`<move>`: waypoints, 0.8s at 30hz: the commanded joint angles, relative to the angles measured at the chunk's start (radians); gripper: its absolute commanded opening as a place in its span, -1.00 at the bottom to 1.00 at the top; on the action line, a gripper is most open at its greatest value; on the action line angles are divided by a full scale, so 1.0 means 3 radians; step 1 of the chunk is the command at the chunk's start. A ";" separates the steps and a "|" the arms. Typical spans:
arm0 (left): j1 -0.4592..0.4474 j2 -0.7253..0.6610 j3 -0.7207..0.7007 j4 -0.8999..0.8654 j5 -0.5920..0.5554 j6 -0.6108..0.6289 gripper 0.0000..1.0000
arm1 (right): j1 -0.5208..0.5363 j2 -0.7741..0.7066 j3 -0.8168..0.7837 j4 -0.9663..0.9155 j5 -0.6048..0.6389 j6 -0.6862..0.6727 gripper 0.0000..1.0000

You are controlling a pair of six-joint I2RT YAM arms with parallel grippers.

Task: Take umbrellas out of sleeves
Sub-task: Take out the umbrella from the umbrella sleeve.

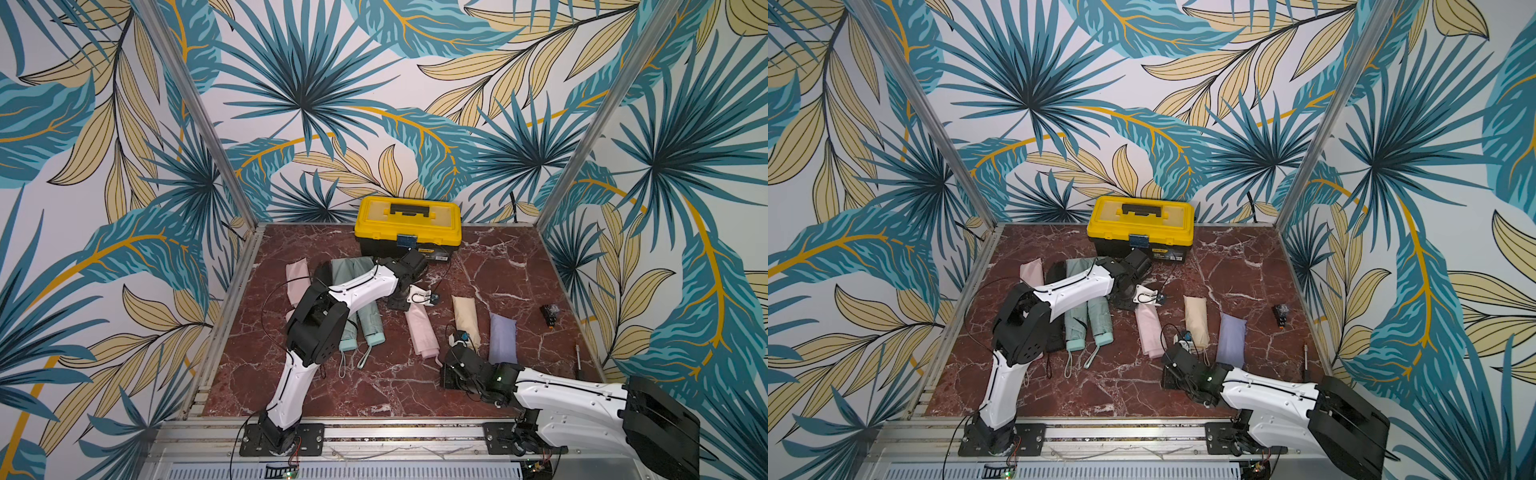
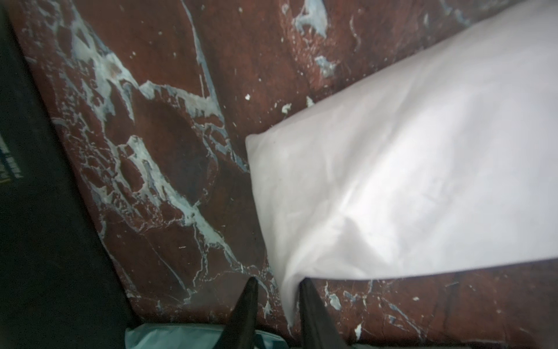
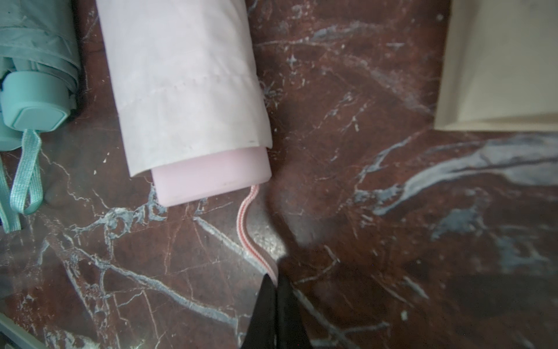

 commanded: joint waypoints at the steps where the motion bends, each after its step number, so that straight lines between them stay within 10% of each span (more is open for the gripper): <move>1: -0.0013 0.0025 0.0064 -0.0006 0.0029 -0.0005 -0.80 | 0.0018 0.0129 -0.0196 -0.0410 -0.0114 0.0027 -1.00; 24: 0.0114 -0.0003 0.0228 -0.0001 -0.0373 -0.0405 -1.00 | 0.0090 0.0150 -0.0207 -0.0258 -0.0261 -0.0004 -1.00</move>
